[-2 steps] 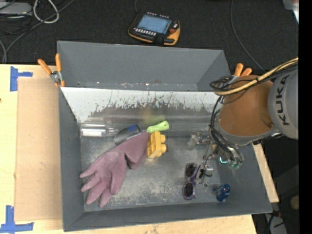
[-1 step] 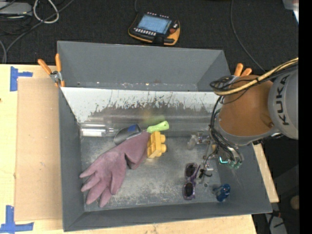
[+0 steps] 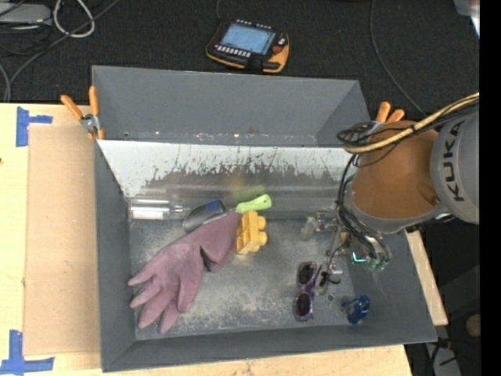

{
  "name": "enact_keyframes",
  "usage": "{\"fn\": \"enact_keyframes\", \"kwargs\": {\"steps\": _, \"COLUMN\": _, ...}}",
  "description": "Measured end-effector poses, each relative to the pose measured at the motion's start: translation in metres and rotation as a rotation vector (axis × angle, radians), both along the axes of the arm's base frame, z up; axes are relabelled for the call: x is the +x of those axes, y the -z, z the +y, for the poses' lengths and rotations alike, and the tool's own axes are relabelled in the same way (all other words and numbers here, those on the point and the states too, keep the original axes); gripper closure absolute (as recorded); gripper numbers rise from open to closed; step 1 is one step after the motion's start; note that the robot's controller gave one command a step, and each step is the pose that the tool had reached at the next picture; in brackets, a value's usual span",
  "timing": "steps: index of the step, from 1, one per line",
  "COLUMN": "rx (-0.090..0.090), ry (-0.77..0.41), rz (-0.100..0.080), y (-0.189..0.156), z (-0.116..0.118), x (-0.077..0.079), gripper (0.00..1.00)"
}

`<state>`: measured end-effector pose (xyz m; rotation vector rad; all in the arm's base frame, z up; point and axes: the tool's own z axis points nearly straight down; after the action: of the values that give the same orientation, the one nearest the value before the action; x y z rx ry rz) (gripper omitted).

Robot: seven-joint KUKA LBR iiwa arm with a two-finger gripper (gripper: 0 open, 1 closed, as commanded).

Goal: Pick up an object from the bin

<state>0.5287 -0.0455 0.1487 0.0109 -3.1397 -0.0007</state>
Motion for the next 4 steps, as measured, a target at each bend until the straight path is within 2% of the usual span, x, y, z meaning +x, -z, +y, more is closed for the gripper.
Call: {"fn": "enact_keyframes", "kwargs": {"steps": 4, "rx": 0.000, "ry": -0.001, "rz": 0.000, "y": 0.0000, "z": 0.0000, "x": 0.0000, "gripper": 0.00}}
